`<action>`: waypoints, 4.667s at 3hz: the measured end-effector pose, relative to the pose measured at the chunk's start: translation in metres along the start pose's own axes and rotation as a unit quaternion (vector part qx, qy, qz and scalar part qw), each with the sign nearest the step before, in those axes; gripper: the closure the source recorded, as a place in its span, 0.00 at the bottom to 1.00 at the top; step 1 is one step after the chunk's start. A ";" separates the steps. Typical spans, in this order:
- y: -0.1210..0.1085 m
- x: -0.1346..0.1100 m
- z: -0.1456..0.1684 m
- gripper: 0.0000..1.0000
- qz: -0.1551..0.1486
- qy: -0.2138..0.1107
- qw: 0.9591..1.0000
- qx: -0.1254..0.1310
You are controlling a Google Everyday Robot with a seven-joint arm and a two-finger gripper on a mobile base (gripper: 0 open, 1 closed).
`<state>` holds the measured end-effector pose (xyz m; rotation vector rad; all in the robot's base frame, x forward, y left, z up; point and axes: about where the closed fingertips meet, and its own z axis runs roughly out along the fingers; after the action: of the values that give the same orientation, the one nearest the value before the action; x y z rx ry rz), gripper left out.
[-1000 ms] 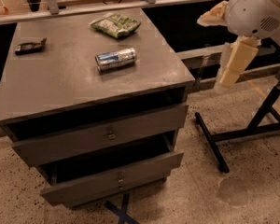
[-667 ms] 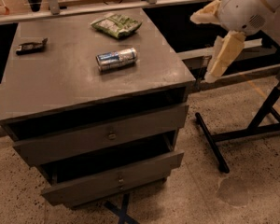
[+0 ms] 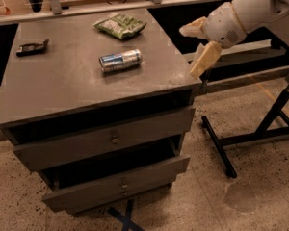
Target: Move redbull can near rxbar chocolate
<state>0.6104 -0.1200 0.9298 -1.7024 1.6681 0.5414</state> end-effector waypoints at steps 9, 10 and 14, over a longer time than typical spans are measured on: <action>-0.104 -0.038 0.152 0.00 -0.024 -0.076 0.993 -0.091; -0.103 -0.032 0.172 0.00 -0.010 -0.074 0.991 -0.107; -0.100 -0.020 0.196 0.95 0.014 -0.091 0.987 -0.131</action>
Offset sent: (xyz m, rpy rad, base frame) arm 0.0104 0.0063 -0.0088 0.0779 0.0036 -0.0263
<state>0.7392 0.0282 0.8284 -1.7550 1.5445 0.9350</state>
